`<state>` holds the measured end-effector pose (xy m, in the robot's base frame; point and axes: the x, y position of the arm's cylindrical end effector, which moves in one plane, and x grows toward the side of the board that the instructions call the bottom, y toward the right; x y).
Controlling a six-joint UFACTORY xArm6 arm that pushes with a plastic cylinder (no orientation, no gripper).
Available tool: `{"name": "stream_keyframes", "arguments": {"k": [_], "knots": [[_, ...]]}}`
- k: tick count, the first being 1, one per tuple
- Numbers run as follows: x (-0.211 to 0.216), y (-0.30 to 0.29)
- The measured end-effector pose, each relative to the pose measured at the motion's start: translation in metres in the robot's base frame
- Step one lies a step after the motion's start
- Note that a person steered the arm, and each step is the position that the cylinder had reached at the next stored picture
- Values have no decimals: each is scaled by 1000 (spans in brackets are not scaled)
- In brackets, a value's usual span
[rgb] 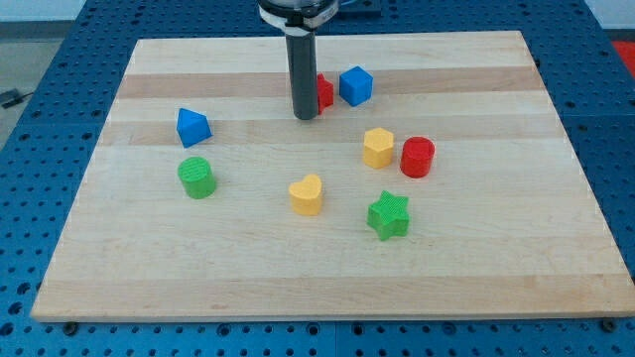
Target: Slightly move the blue cube towards up
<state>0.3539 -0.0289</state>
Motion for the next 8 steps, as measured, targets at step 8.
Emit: {"name": "stream_keyframes", "arguments": {"k": [8], "knots": [[-16,62]]}}
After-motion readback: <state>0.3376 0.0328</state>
